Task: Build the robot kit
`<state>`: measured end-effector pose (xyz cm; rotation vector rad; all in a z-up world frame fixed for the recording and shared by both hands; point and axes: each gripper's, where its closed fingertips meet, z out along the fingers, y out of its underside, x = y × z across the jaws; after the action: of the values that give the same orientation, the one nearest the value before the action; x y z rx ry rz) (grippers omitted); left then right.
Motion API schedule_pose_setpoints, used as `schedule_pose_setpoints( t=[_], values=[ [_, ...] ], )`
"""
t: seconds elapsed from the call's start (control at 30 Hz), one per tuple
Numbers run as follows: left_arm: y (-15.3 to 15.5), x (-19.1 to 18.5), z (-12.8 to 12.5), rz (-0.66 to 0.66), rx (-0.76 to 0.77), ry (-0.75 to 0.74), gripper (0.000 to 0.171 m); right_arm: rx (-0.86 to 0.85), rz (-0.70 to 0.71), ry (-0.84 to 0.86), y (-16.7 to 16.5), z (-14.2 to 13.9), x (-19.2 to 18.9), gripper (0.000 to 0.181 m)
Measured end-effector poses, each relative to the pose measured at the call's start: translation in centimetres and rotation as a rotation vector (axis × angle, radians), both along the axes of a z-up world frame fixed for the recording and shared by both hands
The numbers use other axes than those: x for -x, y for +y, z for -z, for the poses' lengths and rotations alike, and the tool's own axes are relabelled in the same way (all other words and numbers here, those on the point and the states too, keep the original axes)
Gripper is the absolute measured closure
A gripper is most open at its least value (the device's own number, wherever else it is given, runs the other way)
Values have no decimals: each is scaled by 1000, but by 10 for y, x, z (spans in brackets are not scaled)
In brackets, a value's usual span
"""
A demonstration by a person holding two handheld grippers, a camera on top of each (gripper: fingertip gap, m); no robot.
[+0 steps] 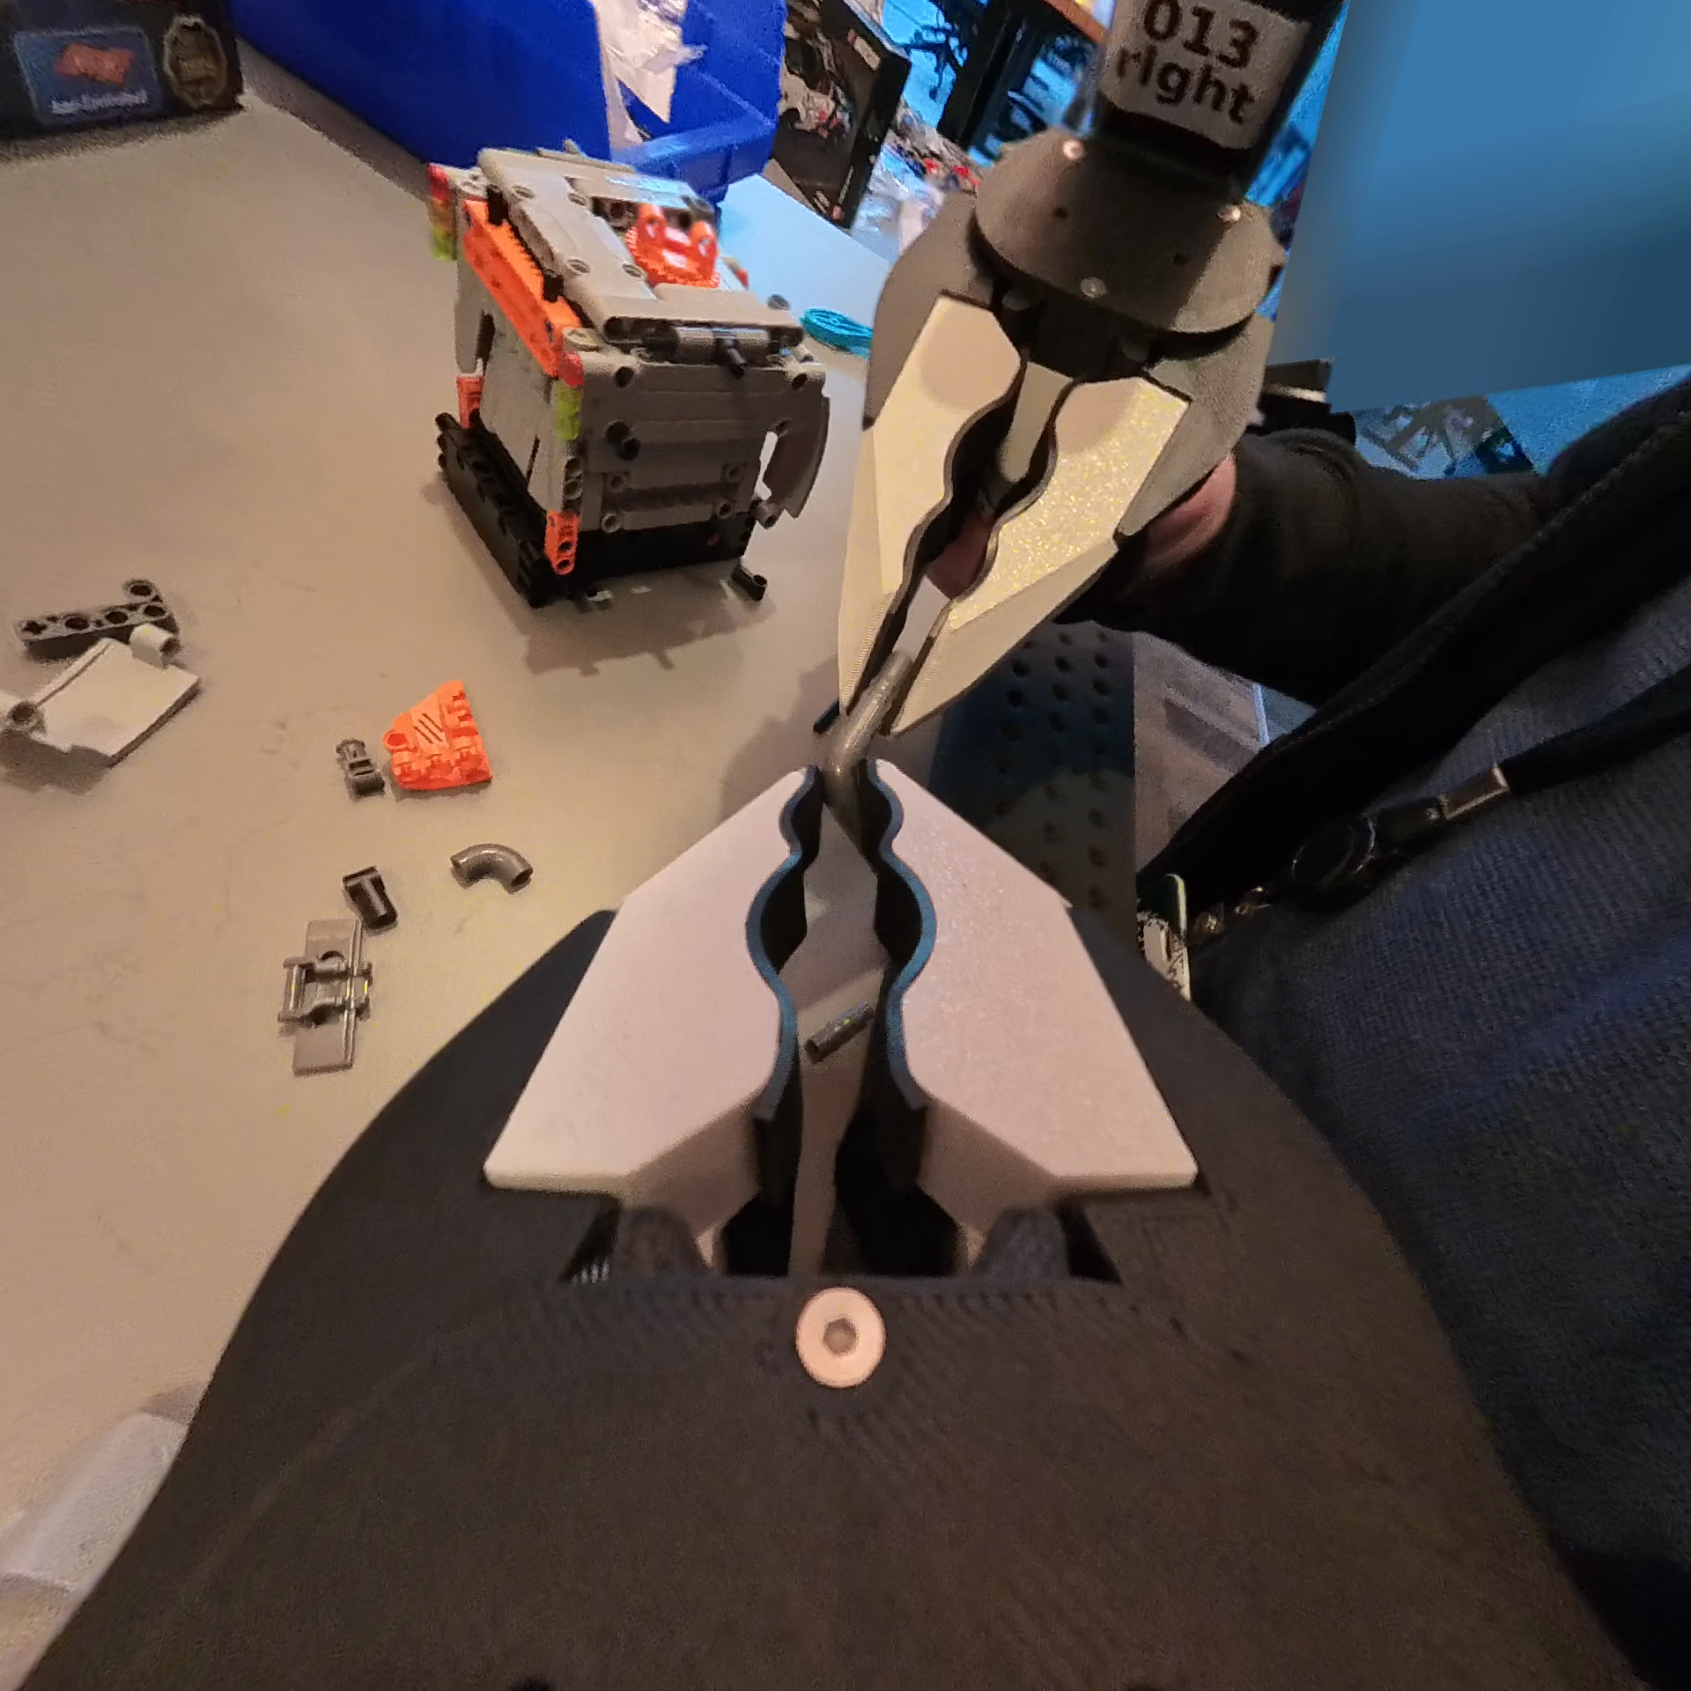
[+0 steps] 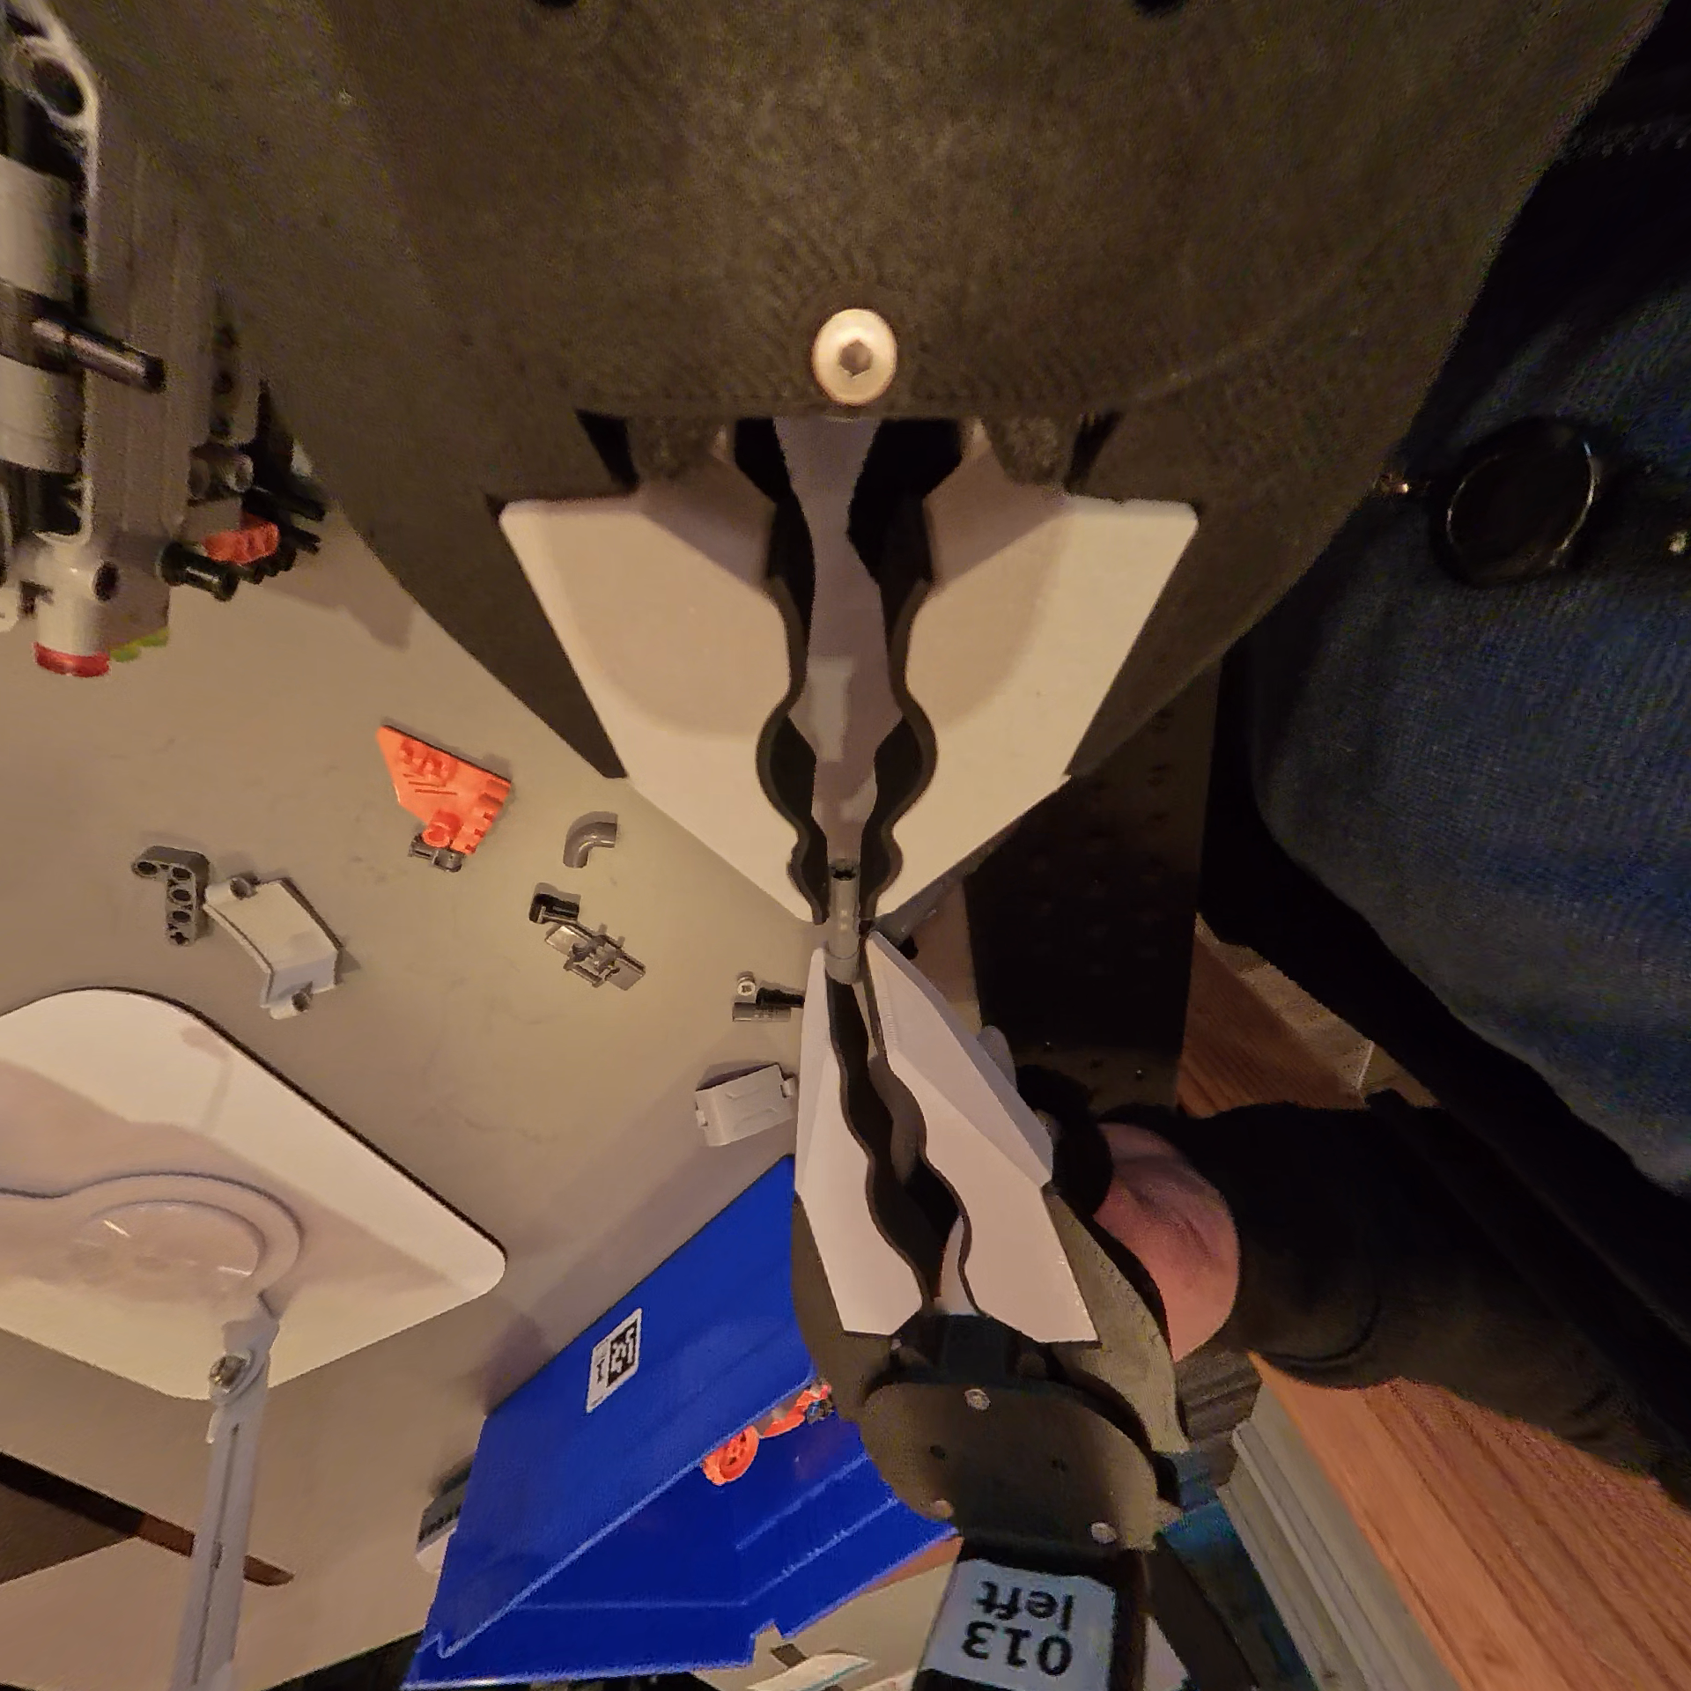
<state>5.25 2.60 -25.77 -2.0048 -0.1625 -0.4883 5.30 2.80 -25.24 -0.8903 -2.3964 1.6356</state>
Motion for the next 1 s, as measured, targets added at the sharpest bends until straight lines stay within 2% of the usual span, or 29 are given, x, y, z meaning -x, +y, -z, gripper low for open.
schedule_pose_setpoints(
  t=[0.07, 0.13, 0.27, 0.37, 0.5, 0.57, 0.77, 0.9, 0.93, 1.0],
  values=[
    [-7, 9, 3, -62, 22, 18, 154, 11, 24, -49, -1, 7, 1, 177],
    [-24, 20, 8, -124, 65, 76, 157, 36, 80, -90, 5, 18, 6, 177],
    [-60, 35, 2, -232, 85, 69, 151, 25, 166, -179, 9, 44, 21, 177],
    [-84, 42, -5, -289, 99, 95, 150, -3, 186, -203, 2, 58, 32, 177],
    [-106, 49, -20, -349, 92, 106, 136, -98, 165, -204, -9, 77, 42, 177],
    [-120, 56, -26, -389, 112, 146, 135, -159, 166, -175, -11, 83, 44, 177],
    [-186, 88, -43, -517, 260, 275, 147, -272, 179, -122, -8, 86, 42, 149],
    [-232, 107, -42, -542, 454, 358, 152, -285, 159, -113, -8, 86, 35, 149],
    [-244, 113, -38, -547, 522, 371, 152, -296, 164, -120, -7, 91, 35, 145],
    [-255, 121, -35, -541, 561, 353, 154, -300, 172, -131, -7, 95, 34, 133]
  ],
)
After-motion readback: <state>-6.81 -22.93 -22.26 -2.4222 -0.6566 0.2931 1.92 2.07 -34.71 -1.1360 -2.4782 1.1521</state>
